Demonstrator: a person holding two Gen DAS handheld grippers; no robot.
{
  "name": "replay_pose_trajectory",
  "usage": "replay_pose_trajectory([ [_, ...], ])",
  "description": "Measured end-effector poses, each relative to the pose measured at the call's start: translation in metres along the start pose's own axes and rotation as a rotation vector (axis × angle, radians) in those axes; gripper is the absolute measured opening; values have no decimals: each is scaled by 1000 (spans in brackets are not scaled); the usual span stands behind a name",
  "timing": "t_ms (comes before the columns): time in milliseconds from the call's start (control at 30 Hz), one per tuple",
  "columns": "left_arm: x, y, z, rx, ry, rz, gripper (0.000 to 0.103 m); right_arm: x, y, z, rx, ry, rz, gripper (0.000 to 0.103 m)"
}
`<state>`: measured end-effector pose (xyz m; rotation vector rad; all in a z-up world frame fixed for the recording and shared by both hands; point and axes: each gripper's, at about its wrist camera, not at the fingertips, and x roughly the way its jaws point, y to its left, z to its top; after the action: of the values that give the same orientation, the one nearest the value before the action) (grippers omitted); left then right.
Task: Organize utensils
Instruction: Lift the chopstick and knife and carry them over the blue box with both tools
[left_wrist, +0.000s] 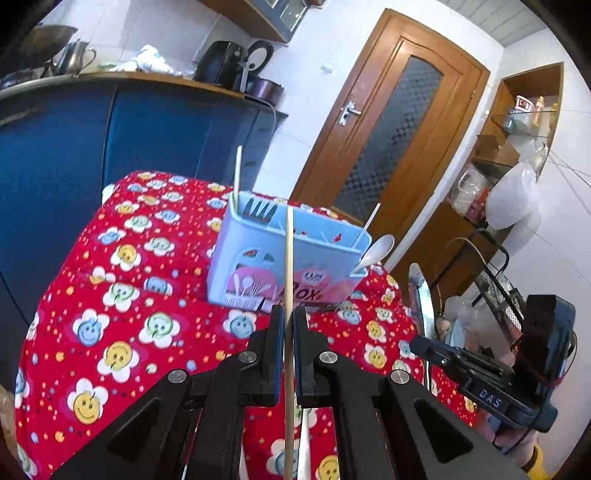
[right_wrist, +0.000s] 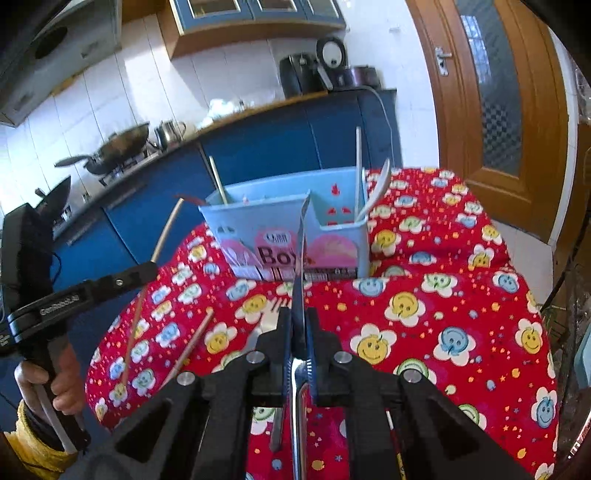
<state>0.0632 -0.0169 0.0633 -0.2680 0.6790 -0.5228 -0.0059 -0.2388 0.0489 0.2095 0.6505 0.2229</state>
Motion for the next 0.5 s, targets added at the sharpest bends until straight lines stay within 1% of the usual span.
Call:
replay_pose_trajectory([
  [300, 5, -13, 27, 21, -85, -5, 4, -9, 0, 12, -7, -103, 23, 9],
  [500, 10, -23, 49, 61, -154, 5, 4, -5, -8, 20, 15, -128, 39, 9],
])
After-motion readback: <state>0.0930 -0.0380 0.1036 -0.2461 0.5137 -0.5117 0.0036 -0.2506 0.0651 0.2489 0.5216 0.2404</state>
